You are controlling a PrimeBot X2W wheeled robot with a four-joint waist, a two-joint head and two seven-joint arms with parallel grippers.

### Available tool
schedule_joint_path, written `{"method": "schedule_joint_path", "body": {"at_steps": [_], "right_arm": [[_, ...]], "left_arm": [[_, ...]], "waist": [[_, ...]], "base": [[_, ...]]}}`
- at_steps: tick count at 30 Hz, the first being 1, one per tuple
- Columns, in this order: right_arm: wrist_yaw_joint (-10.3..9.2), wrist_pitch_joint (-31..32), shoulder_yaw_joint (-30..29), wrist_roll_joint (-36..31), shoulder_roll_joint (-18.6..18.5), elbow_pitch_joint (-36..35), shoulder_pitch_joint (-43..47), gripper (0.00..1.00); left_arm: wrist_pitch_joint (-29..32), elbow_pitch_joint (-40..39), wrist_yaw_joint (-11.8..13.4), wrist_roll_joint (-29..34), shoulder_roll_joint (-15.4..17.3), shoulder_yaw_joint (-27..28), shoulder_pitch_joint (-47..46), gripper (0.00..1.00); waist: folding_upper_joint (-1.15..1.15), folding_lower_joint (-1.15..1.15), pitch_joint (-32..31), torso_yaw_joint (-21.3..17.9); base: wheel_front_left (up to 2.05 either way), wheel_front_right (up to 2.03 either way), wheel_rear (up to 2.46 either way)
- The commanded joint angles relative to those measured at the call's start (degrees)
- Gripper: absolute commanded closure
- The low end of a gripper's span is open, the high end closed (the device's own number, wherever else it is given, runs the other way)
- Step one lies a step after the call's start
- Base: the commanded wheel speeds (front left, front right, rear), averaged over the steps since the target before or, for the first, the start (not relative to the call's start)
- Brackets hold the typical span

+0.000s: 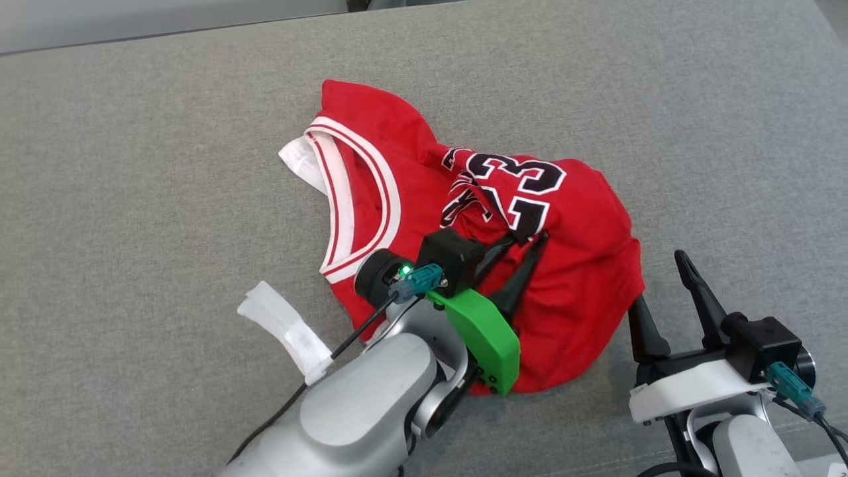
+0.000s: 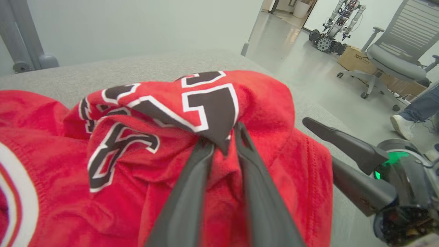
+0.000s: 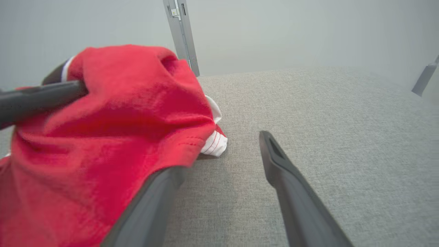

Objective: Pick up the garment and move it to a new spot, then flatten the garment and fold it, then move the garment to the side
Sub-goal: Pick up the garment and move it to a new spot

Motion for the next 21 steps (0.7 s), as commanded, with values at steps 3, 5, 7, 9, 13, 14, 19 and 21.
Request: {"method": "schedule_joint_path", "body": {"at_steps": [3,5,7,9,13,14,19,21], "right_arm": [[-0.02,-0.2,-0.3,0.4,0.0,0.0,0.4,0.00],[-0.02,-0.2,-0.4,0.4,0.0,0.1,0.9,0.00],[-0.02,-0.2,-0.8,0.4,0.1,0.0,1.4,0.00],[-0.02,-0.2,-1.1,0.4,0.1,-0.1,1.7,0.00],[-0.02,-0.2,-1.7,0.3,0.1,-0.4,2.8,0.00],[-0.02,-0.2,-1.8,0.3,0.1,-0.4,3.0,0.00],[-0.02,-0.2,-2.6,0.4,0.1,-0.7,4.2,0.00],[-0.02,-0.2,-2.8,0.3,0.1,-0.8,4.4,0.00]], "left_arm": [[-1.4,0.9,-1.6,-5.3,0.1,-1.2,1.2,0.00],[-1.9,0.7,-1.9,-8.0,0.1,-1.2,2.2,0.00],[-2.4,1.0,-1.5,-9.1,0.2,-0.6,3.3,0.00],[-2.7,0.6,-0.9,-10.7,1.8,0.3,5.4,0.00],[-1.9,-2.8,1.1,-12.5,7.6,1.7,10.3,0.00],[-1.6,-4.2,1.8,-13.1,9.2,2.0,11.9,0.00],[1.2,-12.3,6.7,-15.3,18.2,3.6,18.7,0.00],[1.7,-13.9,7.6,-16.2,19.3,3.9,19.9,0.00]], "waist": [[0.00,0.00,-0.3,-0.7],[0.00,0.00,-0.7,-0.7],[0.00,0.00,-1.3,-0.8],[0.00,0.00,-1.9,-0.7],[0.00,0.00,-3.0,-0.2],[0.00,0.00,-3.2,0.0],[0.00,0.00,-4.2,1.1],[0.00,0.00,-4.3,1.4]], "base": [[0.00,0.00,0.00],[0.00,0.00,0.00],[0.00,0.00,0.00],[0.00,0.00,0.00],[0.00,0.00,0.00],[0.00,0.00,0.00],[0.00,0.00,0.00],[0.00,0.00,0.00]]}}
